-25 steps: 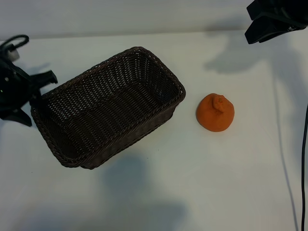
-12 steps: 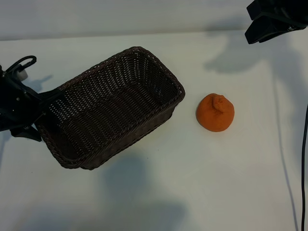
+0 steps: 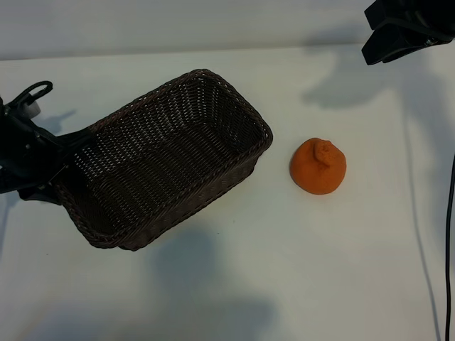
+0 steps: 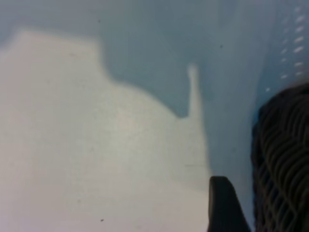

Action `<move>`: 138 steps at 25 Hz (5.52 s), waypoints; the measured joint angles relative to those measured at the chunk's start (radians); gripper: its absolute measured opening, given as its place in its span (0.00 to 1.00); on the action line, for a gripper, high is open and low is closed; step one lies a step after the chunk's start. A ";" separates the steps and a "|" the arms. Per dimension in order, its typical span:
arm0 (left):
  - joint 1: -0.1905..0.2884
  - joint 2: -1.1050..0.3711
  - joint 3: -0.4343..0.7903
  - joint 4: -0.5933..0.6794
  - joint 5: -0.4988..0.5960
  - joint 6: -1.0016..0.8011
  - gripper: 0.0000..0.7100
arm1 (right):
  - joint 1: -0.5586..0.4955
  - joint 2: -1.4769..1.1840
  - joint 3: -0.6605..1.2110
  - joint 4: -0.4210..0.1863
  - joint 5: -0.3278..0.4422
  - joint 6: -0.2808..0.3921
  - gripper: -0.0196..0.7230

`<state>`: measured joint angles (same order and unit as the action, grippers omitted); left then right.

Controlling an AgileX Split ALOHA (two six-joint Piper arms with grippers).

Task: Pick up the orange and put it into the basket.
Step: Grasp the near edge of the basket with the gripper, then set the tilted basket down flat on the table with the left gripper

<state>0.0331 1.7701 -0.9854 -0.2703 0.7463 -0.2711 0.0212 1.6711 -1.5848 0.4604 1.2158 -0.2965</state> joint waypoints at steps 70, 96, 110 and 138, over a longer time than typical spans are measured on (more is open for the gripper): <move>0.003 -0.149 -0.368 -0.043 0.429 0.210 0.24 | 0.000 0.000 0.000 0.000 0.000 0.001 0.35; 0.003 -0.009 -0.516 -0.168 0.429 0.400 0.24 | 0.000 0.000 0.000 0.000 0.000 0.000 0.35; -0.064 0.052 -0.516 -0.168 0.429 0.409 0.24 | 0.000 0.000 0.000 0.005 0.000 0.000 0.35; -0.103 0.215 -0.517 -0.165 0.417 0.410 0.24 | 0.000 0.000 0.000 0.022 0.003 0.000 0.35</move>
<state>-0.0702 1.9846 -1.5024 -0.4357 1.1635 0.1390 0.0212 1.6711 -1.5848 0.4824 1.2189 -0.2969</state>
